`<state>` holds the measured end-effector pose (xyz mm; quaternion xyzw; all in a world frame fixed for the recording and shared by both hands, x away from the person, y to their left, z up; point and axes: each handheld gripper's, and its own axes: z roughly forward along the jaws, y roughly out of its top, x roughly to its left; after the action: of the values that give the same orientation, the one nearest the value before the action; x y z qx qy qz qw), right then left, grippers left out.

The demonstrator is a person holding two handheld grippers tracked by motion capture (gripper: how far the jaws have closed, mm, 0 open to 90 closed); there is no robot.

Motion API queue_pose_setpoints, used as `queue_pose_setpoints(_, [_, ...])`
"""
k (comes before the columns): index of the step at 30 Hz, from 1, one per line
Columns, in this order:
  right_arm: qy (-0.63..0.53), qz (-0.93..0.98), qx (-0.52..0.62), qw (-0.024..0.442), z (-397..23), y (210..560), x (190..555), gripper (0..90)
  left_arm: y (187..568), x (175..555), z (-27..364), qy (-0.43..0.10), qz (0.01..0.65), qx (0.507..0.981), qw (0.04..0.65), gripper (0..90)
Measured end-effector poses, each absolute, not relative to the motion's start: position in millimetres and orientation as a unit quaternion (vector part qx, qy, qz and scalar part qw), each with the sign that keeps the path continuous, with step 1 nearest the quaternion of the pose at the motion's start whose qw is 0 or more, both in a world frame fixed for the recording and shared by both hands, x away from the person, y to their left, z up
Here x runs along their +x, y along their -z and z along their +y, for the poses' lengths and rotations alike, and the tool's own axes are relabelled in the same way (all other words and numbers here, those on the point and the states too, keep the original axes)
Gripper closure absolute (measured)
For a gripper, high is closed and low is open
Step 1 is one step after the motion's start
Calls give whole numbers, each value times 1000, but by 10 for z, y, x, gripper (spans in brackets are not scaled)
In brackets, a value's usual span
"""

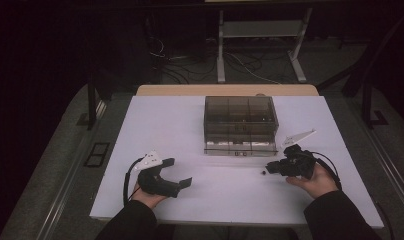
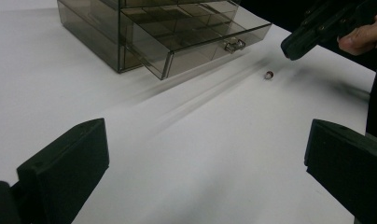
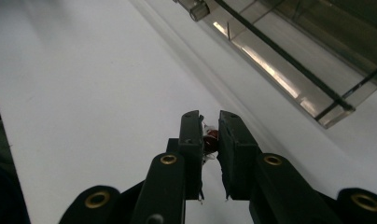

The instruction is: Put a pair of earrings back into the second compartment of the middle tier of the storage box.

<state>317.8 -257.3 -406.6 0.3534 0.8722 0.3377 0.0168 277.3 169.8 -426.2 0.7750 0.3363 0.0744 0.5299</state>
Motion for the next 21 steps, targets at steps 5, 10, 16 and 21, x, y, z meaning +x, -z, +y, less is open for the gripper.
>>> queue_pose_setpoints(5, [-340, 874, 346, 15, -2559, 3968, 3203, 786, 4261, 2772, 1698, -74, 337, 774, 531, 0])
queue_pose_setpoints(10, [-341, 876, 339, 19, -2546, 3862, 3231, 785, 4262, 2773, 1698, -74, 337, 774, 530, 0])
queue_pose_setpoints(16, [-343, 879, 331, 20, -2531, 3759, 3255, 785, 4263, 2771, 1696, -73, 337, 774, 531, 0])
queue_pose_setpoints(21, [-341, 880, 328, 21, -2521, 3686, 3283, 785, 4264, 2771, 1696, -72, 337, 774, 531, 0])
